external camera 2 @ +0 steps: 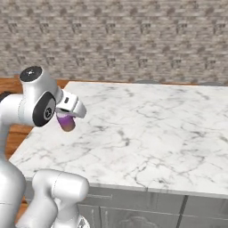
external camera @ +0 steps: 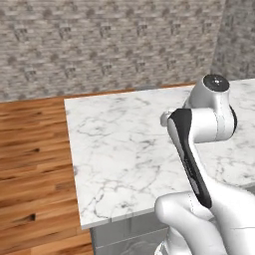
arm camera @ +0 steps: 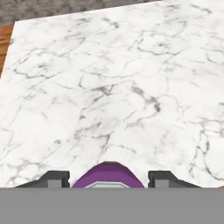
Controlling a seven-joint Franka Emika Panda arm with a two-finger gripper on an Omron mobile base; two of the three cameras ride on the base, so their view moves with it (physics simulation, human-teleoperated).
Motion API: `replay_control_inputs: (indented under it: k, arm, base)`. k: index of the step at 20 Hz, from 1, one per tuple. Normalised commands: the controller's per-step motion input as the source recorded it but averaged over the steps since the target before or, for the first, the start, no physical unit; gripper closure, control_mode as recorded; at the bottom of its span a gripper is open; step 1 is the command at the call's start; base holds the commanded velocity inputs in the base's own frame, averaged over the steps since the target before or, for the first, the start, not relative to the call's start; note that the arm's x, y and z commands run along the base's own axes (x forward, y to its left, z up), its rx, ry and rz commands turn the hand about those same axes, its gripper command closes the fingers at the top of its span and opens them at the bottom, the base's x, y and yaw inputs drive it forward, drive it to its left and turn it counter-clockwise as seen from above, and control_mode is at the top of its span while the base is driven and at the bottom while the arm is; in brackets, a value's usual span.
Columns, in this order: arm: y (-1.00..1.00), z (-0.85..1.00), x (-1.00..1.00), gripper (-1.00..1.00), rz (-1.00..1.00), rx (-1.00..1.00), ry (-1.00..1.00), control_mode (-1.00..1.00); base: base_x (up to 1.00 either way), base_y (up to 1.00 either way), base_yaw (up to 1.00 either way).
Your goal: Move the drinks to the dining counter.
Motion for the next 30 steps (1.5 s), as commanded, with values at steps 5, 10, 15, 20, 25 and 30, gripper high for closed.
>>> replay_control_inputs:
  k: [5, 10, 15, 20, 25, 30]
  arm:
    - [0.00, 0.00, 0.52, 1.00, 0.02, 0.00, 0.03, -1.00]
    - [-0.01, -0.02, 0.35, 1.00, 0.00, 0.00, 0.00, -1.00]
    - [0.00, -0.12, 0.33, 1.00, 0.00, 0.00, 0.00, -1.00]
    - [-0.02, -0.20, 0.24, 1.00, 0.02, 0.00, 0.07, -1.00]
    - [0.00, -0.26, 0.03, 1.00, 0.03, 0.00, 0.08, -1.00]
    - [0.00, -0.22, 0.00, 1.00, 0.01, 0.00, 0.06, -1.00]
  base:
    - [0.00, 0.00, 0.00]
    - [0.00, 0.00, 0.00]
    - [0.00, 0.00, 0.00]
    - [0.00, 0.00, 0.00]
    - [0.00, 0.00, 0.00]
    - [0.00, 0.00, 0.00]
